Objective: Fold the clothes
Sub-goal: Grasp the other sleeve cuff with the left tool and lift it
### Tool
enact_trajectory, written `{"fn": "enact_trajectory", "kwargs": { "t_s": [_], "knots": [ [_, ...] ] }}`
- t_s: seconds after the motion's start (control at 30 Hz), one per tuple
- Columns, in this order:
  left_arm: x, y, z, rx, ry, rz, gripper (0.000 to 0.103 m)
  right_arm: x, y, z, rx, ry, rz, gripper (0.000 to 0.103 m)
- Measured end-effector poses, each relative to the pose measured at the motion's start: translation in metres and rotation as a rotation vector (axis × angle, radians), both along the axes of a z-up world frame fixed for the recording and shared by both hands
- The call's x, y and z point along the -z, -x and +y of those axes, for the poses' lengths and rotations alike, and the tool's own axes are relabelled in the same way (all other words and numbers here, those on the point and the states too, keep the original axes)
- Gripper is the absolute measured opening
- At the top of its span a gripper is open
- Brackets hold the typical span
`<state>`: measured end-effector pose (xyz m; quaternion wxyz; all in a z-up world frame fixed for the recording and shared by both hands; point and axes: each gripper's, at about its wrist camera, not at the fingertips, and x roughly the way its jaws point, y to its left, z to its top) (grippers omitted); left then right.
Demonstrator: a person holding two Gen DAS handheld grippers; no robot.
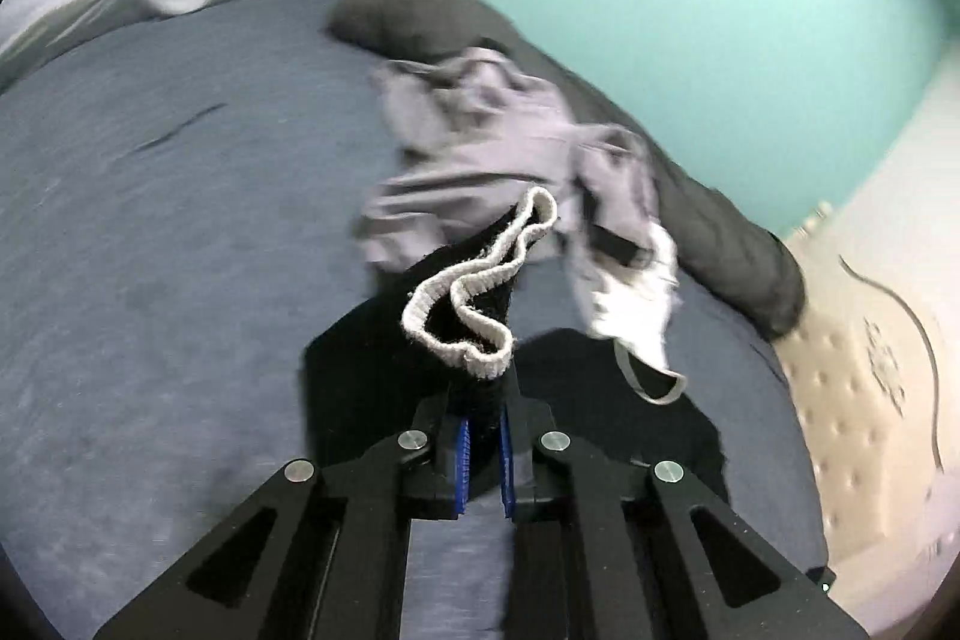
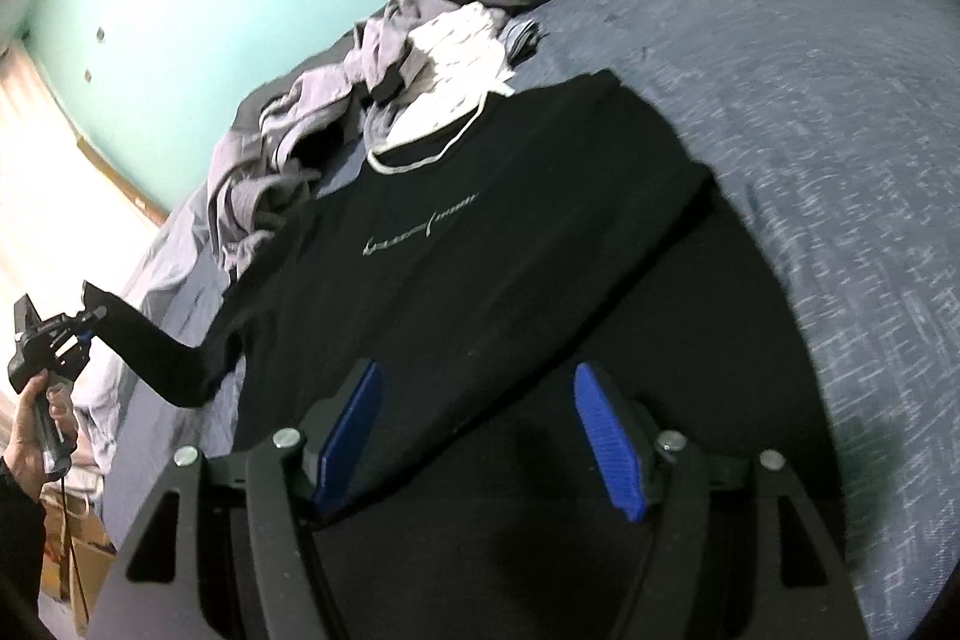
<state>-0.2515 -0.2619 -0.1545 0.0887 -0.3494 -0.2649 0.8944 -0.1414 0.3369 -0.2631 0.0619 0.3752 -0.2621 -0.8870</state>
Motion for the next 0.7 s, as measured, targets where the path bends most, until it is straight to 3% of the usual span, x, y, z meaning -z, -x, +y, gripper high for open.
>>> {"fn": "enact_trajectory", "kwargs": {
  "t_s": [0.23, 0.4, 0.6, 0.7],
  "knots": [
    [-0.031, 0.027, 0.128, 0.209, 0.015, 0.028, 0.007, -0.008, -0.008, 0.021, 0.041, 0.000, 0.019, 0.068],
    [-0.035, 0.023, 0.218, 0.372, 0.024, 0.017, 0.007, -0.009, -0.015, 0.038, 0.072, 0.014, 0.009, 0.068],
    [-0.011, -0.009, 0.318, 0.565, 0.039, -0.027, 0.007, -0.017, -0.026, 0.051, 0.089, 0.026, 0.001, 0.068],
    [0.016, -0.029, 0.357, 0.644, 0.089, -0.079, 0.007, -0.022, -0.033, 0.055, 0.082, 0.030, -0.004, 0.068]
  ]
}}
